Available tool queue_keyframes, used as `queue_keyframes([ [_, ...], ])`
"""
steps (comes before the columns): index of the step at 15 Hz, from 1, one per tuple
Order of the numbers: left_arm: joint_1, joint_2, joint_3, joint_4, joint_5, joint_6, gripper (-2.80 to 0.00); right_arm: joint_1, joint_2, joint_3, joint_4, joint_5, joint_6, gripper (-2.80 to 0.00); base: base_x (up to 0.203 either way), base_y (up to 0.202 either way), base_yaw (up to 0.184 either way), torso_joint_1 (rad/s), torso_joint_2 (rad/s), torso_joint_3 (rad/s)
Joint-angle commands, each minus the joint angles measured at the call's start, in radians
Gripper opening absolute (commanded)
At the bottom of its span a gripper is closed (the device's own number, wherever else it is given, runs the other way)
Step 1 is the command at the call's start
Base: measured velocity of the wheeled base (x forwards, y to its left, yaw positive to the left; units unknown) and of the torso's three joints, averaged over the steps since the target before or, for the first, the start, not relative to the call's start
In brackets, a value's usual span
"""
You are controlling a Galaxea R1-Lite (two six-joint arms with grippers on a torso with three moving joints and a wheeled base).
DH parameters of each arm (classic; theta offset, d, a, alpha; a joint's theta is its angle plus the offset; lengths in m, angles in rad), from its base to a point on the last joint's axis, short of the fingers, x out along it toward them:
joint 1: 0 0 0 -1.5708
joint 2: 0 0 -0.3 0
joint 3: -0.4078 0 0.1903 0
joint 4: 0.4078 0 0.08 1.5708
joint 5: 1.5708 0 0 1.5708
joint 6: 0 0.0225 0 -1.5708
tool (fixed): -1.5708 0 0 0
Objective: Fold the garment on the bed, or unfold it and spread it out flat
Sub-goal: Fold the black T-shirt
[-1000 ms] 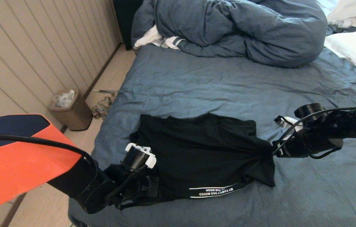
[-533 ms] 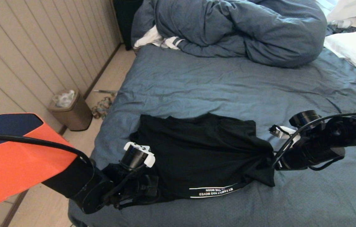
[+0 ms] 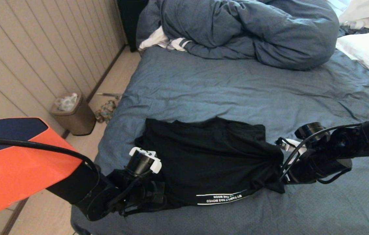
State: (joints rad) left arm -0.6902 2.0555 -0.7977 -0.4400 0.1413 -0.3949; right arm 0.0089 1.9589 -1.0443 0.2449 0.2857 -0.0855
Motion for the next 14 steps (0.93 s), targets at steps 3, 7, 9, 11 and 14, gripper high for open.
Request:
queue_keyframes([
  [3,0.000,-0.007,0.000,-0.003,0.001,-0.004,-2.80,0.013,0.012,0.007,0.002,0.003,0.000,-2.80,0.000,0.000,0.000,0.000,0.00,0.000],
  [7,0.000,-0.009,0.000,-0.003,0.001,-0.004,-2.80,0.025,0.025,0.012,0.002,0.003,0.001,-2.80,0.000,0.000,0.000,0.000,0.00,0.000],
  [9,0.000,-0.008,0.000,-0.003,0.001,-0.004,-2.80,0.019,0.009,0.013,0.006,0.001,0.000,-2.80,0.000,0.000,0.000,0.000,0.00,0.000],
  [11,0.000,-0.012,0.002,-0.003,0.001,-0.004,-2.80,0.013,-0.041,0.028,0.012,-0.002,-0.002,-2.80,0.000,0.000,0.000,0.000,0.00,0.000],
  [14,0.000,-0.018,0.006,-0.002,0.001,-0.004,-2.80,-0.041,-0.104,0.048,0.045,-0.009,-0.020,-2.80,0.000,0.000,0.000,0.000,0.00,0.000],
])
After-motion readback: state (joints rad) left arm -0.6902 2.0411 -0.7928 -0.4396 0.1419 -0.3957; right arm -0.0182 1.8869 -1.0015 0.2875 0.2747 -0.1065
